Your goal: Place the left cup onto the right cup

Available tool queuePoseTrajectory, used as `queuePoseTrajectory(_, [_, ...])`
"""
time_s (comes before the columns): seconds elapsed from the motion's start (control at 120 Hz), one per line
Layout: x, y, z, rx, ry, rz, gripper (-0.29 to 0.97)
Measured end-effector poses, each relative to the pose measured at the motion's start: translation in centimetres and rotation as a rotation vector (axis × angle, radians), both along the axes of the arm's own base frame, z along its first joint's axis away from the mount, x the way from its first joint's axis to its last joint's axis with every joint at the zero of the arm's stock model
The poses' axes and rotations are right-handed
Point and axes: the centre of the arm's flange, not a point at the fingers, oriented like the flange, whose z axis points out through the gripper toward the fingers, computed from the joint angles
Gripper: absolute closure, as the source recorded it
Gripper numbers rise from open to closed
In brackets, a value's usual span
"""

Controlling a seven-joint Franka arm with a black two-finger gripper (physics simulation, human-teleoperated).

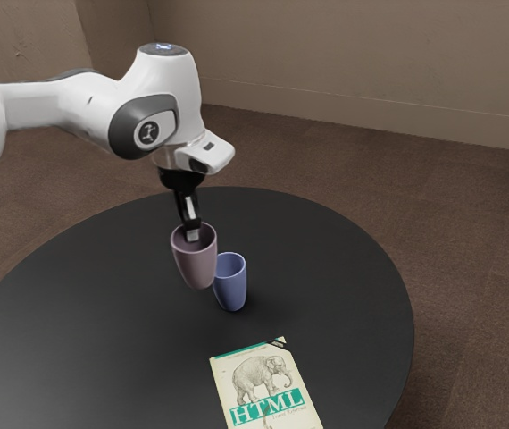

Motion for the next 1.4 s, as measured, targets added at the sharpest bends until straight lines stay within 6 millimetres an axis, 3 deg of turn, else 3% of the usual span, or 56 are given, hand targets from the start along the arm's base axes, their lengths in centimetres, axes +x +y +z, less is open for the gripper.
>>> queuePoseTrajectory(0.258, [2.8, 4.4, -0.1, 0.048, 0.009, 0.053, 0.79])
queuePoseTrajectory(0.417, [3.2, 2.8, 0.3, 0.066, 0.01, 0.01, 0.79])
queuePoseTrajectory(0.708, [4.9, 2.4, -0.3, 0.085, 0.018, -0.013, 0.79])
queuePoseTrajectory(0.883, [5.7, 1.0, -0.5, 0.1, 0.011, -0.051, 0.79])
queuePoseTrajectory(1.4, [8.5, -1.2, -2.9, 0.132, -0.061, -0.159, 0.79])
